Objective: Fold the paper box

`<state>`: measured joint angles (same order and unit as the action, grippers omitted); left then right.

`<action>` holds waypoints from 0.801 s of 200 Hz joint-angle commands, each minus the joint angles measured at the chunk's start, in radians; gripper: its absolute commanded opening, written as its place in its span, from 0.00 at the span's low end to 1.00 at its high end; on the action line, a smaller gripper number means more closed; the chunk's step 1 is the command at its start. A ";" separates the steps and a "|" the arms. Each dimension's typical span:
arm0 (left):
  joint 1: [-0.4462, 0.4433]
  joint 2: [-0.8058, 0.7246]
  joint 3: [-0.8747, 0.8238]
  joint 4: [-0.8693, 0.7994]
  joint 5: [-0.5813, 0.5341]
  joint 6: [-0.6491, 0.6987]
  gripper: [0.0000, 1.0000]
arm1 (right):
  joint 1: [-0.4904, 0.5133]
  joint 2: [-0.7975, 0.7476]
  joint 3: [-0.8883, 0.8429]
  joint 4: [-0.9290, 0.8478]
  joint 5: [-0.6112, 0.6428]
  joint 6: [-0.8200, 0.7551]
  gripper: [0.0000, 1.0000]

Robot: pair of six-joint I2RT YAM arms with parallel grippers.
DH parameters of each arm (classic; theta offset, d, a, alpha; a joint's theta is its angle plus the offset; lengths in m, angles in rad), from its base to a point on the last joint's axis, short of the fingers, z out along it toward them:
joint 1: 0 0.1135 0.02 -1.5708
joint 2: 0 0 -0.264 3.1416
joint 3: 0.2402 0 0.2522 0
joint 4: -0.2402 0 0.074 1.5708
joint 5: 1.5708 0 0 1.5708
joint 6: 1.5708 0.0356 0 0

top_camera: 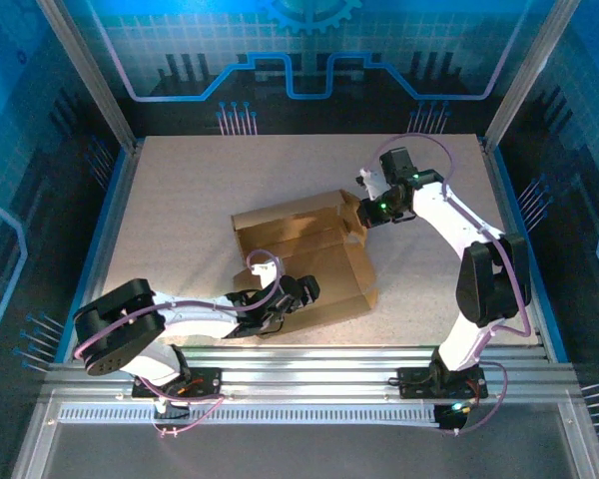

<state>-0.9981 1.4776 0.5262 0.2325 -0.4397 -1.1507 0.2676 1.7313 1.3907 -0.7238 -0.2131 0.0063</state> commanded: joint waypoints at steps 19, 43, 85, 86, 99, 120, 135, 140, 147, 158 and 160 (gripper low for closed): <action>-0.008 0.052 -0.008 -0.083 0.082 -0.025 0.95 | 0.015 -0.044 0.020 -0.032 -0.037 0.019 0.06; -0.009 0.065 0.003 -0.079 0.093 -0.022 0.95 | 0.035 -0.040 0.034 -0.046 -0.025 0.026 0.06; -0.008 0.082 0.012 -0.085 0.101 -0.015 0.95 | 0.067 -0.015 0.069 -0.086 0.087 -0.003 0.06; -0.009 0.082 0.013 -0.085 0.102 -0.016 0.95 | 0.067 -0.015 0.071 -0.087 0.091 -0.005 0.06; -0.008 0.086 0.012 -0.085 0.104 -0.019 0.95 | 0.067 -0.003 0.098 -0.109 0.114 -0.010 0.06; -0.009 0.094 0.012 -0.082 0.107 -0.020 0.95 | 0.071 0.015 0.145 -0.155 0.097 -0.014 0.06; -0.008 0.097 0.017 -0.082 0.109 -0.020 0.95 | 0.077 0.024 0.165 -0.173 0.085 -0.013 0.06; -0.009 0.098 0.018 -0.083 0.110 -0.017 0.95 | 0.077 0.029 0.174 -0.182 0.083 -0.013 0.06; -0.009 0.099 0.020 -0.085 0.111 -0.016 0.95 | 0.079 0.039 0.186 -0.196 0.082 -0.014 0.06; -0.010 0.098 0.020 -0.086 0.111 -0.015 0.95 | 0.082 0.051 0.202 -0.210 0.096 -0.022 0.06; -0.010 0.098 0.019 -0.086 0.111 -0.015 0.95 | 0.081 0.053 0.204 -0.212 0.101 -0.025 0.06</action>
<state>-0.9981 1.5234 0.5682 0.2310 -0.4332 -1.1492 0.3283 1.7550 1.5379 -0.8673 -0.1001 -0.0013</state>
